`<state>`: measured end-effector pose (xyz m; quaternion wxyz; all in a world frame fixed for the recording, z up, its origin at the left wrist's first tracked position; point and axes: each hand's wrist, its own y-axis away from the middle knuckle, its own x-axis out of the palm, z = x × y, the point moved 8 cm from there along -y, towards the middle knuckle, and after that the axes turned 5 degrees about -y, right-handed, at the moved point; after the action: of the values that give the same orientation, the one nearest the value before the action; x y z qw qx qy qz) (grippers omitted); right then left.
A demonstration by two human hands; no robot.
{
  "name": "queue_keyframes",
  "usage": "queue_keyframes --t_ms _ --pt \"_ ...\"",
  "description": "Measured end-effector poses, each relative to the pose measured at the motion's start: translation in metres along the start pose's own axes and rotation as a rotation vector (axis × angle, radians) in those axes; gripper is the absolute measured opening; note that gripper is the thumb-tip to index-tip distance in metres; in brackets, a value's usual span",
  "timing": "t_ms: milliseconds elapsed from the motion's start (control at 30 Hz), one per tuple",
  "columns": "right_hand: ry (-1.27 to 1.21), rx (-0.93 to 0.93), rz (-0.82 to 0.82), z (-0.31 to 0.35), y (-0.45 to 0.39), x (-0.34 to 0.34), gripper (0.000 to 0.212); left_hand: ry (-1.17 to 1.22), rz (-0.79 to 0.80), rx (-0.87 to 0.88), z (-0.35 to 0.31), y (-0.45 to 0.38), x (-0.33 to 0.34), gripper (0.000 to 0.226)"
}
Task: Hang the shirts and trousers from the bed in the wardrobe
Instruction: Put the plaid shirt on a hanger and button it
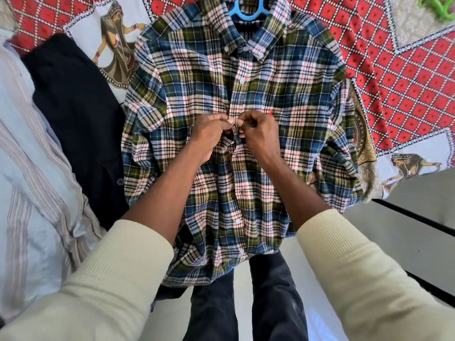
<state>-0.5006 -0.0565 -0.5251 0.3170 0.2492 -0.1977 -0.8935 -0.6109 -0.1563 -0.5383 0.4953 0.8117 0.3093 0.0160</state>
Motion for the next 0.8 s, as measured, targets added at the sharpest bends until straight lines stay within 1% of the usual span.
queue_keyframes --t_ms 67,133,200,233,267,300,333,367,433,467,500,567,600,667,700,733,800 --pt "0.073 -0.061 0.018 0.002 0.002 0.0 0.017 -0.055 0.033 0.029 0.0 -0.002 -0.001 0.011" --pt "0.222 -0.214 0.07 0.015 0.002 -0.002 0.017 -0.192 0.119 0.085 -0.008 -0.004 0.0 0.004" --pt "0.379 -0.398 0.161 0.025 0.002 0.0 0.018 -0.384 0.208 0.18 -0.019 -0.008 0.007 0.012" --pt "0.424 -0.439 0.176 0.026 0.001 0.0 0.019 -0.469 0.201 0.259 -0.026 -0.008 0.009 0.012" --pt "0.433 -0.433 0.154 0.024 -0.004 -0.003 0.02 -0.552 0.134 0.376 -0.036 -0.008 0.008 0.01" --pt "0.407 -0.399 0.105 0.021 -0.008 -0.008 0.019 -0.611 0.024 0.506 -0.046 -0.004 0.007 0.009" --pt "0.36 -0.353 0.04 0.018 -0.011 -0.013 0.018 -0.625 -0.098 0.619 -0.053 0.003 0.005 0.008" --pt "0.308 -0.306 -0.022 0.015 -0.012 -0.017 0.017 -0.564 -0.214 0.674 -0.052 0.008 -0.001 0.008" --pt "0.251 -0.231 -0.112 0.009 -0.005 -0.019 0.018 -0.385 -0.408 0.64 -0.036 0.017 -0.018 0.007" --pt "0.24 -0.204 -0.158 0.006 0.003 -0.018 0.019 -0.352 -0.465 0.601 -0.022 0.021 -0.024 0.008" --pt "0.231 -0.191 -0.205 0.002 0.015 -0.018 0.02 -0.37 -0.487 0.577 -0.009 0.026 -0.027 0.01" --pt "0.246 -0.198 -0.27 -0.008 0.043 -0.013 0.023 -0.513 -0.425 0.581 0.02 0.036 -0.021 0.02" --pt "0.266 -0.189 -0.265 -0.016 0.057 -0.007 0.029 -0.62 -0.375 0.588 0.037 0.041 -0.016 0.028" --pt "0.323 -0.13 -0.175 -0.038 0.08 0.007 0.044 -0.815 -0.315 0.599 0.068 0.05 -0.013 0.041" --pt "0.361 -0.119 -0.13 -0.048 0.088 0.011 0.049 -0.86 -0.312 0.607 0.078 0.053 -0.016 0.042" --pt "0.393 -0.127 -0.094 -0.055 0.093 0.011 0.047 -0.873 -0.312 0.622 0.085 0.055 -0.02 0.039" --pt "0.416 -0.167 -0.059 -0.063 0.096 0.002 0.029 -0.888 -0.27 0.659 0.095 0.055 -0.029 0.028"
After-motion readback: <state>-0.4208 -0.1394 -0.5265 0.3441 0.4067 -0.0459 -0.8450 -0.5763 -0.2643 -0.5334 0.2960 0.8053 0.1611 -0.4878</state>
